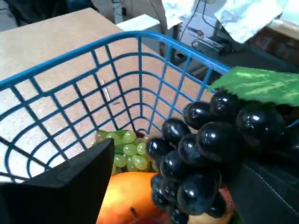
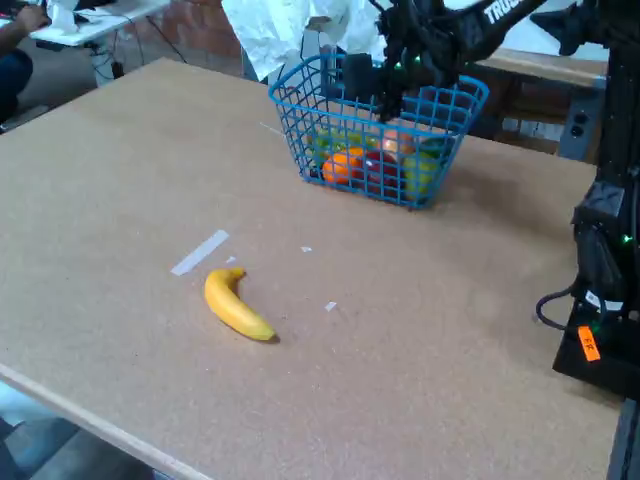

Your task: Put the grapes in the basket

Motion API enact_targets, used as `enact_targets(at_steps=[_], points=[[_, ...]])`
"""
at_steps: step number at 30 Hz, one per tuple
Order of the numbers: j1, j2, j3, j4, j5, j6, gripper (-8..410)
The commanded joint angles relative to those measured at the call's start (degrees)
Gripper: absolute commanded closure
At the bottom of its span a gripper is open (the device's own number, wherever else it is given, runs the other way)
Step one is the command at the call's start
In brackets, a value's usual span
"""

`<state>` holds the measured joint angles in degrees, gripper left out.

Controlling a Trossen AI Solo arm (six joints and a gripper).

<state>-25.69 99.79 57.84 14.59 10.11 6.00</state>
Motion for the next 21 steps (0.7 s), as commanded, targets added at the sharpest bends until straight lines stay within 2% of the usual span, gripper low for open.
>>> enact_targets(at_steps=[1, 2, 4, 6, 7, 10, 18, 20, 21], points=[[0.0, -0.2, 0.1, 0.7, -2.3, 3.1, 106], [0.2, -0.2, 0.1, 0.6, -4.6, 1.6, 106], [0.6, -0.2, 0.1, -0.2, -2.0, -1.0, 106], [0.6, -0.5, 0.1, -0.2, 1.0, 0.7, 106], [0.5, -0.7, 0.1, -0.1, 0.7, 1.8, 106], [0.7, -0.8, 0.1, 0.0, 0.7, -0.3, 106], [0.8, -1.4, 0.1, 0.6, 0.8, -1.4, 106], [0.8, -1.7, 0.1, 0.7, 1.9, -3.5, 106], [0.5, -2.0, 0.1, 0.6, 2.6, -2.1, 106]])
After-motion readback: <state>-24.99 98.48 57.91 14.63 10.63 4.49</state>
